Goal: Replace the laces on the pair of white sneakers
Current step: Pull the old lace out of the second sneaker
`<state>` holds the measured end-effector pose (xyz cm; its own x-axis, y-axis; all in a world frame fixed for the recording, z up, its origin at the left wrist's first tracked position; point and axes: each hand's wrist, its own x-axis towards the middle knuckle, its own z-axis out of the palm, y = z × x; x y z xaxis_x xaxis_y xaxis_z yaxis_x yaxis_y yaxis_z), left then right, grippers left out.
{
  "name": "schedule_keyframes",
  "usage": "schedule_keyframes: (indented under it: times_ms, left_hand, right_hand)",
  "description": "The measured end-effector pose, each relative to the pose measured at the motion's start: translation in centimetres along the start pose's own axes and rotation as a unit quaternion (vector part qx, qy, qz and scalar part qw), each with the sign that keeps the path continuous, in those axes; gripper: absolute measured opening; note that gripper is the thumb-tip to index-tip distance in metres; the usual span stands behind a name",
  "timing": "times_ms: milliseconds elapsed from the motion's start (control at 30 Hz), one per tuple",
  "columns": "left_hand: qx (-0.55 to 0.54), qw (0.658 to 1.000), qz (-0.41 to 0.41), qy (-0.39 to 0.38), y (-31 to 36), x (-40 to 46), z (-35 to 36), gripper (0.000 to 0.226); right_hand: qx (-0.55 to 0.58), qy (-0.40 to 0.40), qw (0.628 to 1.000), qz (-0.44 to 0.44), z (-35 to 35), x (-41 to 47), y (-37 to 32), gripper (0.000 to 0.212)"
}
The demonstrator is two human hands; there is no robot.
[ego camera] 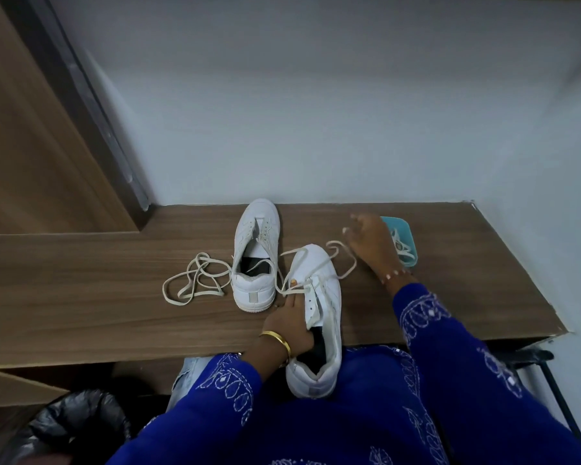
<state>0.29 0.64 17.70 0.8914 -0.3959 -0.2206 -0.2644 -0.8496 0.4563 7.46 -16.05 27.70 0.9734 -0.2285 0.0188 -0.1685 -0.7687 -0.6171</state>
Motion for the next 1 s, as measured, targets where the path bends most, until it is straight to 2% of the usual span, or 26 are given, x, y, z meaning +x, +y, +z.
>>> schedule_keyframes:
  times_ms: [67, 100, 200, 267, 433, 567, 667, 767, 900, 1000]
  left_hand:
    - [-0.015, 1.0, 0.0, -0.005, -0.2, 0.1, 0.1, 0.096]
    - [-0.019, 1.0, -0.001, -0.008, -0.2, 0.1, 0.2, 0.095]
    - [-0.019, 1.0, -0.001, -0.005, -0.4, 0.2, 0.3, 0.096]
    - [-0.021, 1.0, 0.0, -0.004, -0.3, 0.2, 0.4, 0.096]
    - [-0.031, 0.999, 0.003, -0.007, -0.3, 0.1, 0.2, 0.091]
    - [-0.028, 1.0, -0.001, -0.007, -0.3, 0.0, 0.1, 0.096]
    - [-0.038, 0.999, -0.003, -0.011, -0.3, -0.1, 0.0, 0.095]
    - [-0.038, 0.999, -0.004, -0.01, -0.2, -0.1, -0.1, 0.094]
    - [-0.027, 1.0, -0.009, -0.006, -0.1, -0.2, -0.2, 0.089]
    - [0.008, 1.0, -0.01, -0.01, -0.2, -0.3, -0.4, 0.089]
  right_hand:
    - [-0.037, 0.046, 0.998, 0.004, 1.2, -1.1, 1.2, 0.02]
    - [-0.045, 0.032, 0.998, 0.025, 1.7, -1.7, 1.6, 0.021]
    - [-0.033, -0.1, 0.989, 0.106, 3.7, -3.0, 3.0, 0.045]
    - [-0.038, -0.128, 0.983, 0.122, 5.0, -3.6, 3.5, 0.052]
    - [-0.05, -0.048, 0.995, 0.074, 6.8, -3.6, 1.0, 0.054]
    - [-0.114, -0.039, 0.993, 0.016, 7.4, -3.1, -0.4, 0.036]
    - [-0.121, -0.012, 0.993, 0.002, 7.5, -2.9, -0.3, 0.023]
    - [-0.059, -0.02, 0.998, 0.0, 7.4, -2.4, -0.5, 0.013]
    - [0.099, -0.018, 0.993, 0.058, 6.6, -1.5, -0.8, 0.043]
    - [0.22, 0.026, 0.97, 0.098, 5.6, -1.4, -1.1, 0.039]
